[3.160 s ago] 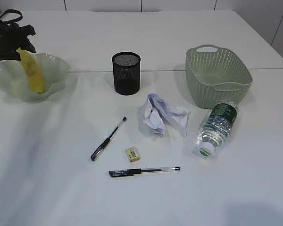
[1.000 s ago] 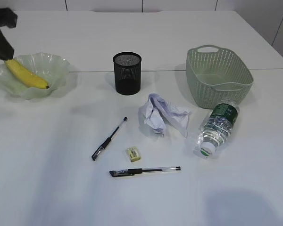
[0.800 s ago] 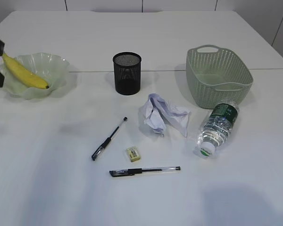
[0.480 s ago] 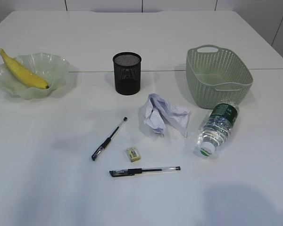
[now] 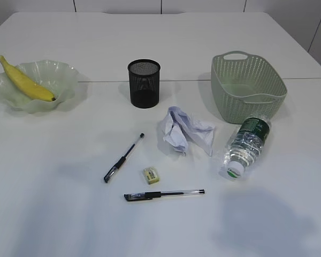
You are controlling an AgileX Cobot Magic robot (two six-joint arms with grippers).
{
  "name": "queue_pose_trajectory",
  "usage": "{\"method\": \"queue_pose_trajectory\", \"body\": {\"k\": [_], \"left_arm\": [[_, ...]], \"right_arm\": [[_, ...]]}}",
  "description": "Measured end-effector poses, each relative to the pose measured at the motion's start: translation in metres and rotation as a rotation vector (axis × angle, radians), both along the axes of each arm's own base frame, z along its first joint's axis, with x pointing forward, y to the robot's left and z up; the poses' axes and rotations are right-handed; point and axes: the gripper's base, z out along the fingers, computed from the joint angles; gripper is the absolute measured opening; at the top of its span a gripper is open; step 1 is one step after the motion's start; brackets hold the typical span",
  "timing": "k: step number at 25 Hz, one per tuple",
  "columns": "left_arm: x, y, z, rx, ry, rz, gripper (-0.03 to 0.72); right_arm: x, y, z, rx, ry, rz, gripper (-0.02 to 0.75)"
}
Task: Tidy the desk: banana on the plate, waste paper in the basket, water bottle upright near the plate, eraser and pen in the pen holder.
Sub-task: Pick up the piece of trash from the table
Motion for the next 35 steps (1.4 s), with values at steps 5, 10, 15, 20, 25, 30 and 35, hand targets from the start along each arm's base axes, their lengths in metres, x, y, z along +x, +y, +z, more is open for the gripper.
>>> {"method": "queue_pose_trajectory", "body": {"k": [5, 10, 15, 20, 25, 30, 35], "left_arm": [[0.004, 0.0, -0.007, 0.016, 0.05, -0.004, 0.355], [0.004, 0.001, -0.009, 0.04, 0.06, -0.003, 0.524], [0.005, 0.001, -0.008, 0.042, 0.049, -0.001, 0.546], [0.003, 0.002, -0.021, 0.015, 0.055, 0.027, 0.548], [-0.001, 0.002, -0.04, 0.016, 0.108, 0.033, 0.549], [-0.004, 0.002, -0.041, 0.012, 0.11, 0.035, 0.549], [-0.011, 0.003, -0.034, 0.005, 0.07, 0.035, 0.549]], "right_arm": [[0.015, 0.0, 0.019, -0.026, -0.019, 0.018, 0.568], [0.037, 0.004, 0.042, -0.055, -0.041, 0.056, 0.568], [0.081, 0.018, 0.058, -0.094, -0.008, 0.124, 0.568], [0.136, 0.043, 0.059, -0.167, 0.052, 0.213, 0.568], [0.192, 0.077, 0.036, -0.239, 0.132, 0.291, 0.568], [0.242, 0.095, 0.006, -0.259, 0.211, 0.305, 0.568], [0.278, 0.107, -0.016, -0.267, 0.249, 0.31, 0.568]]}}
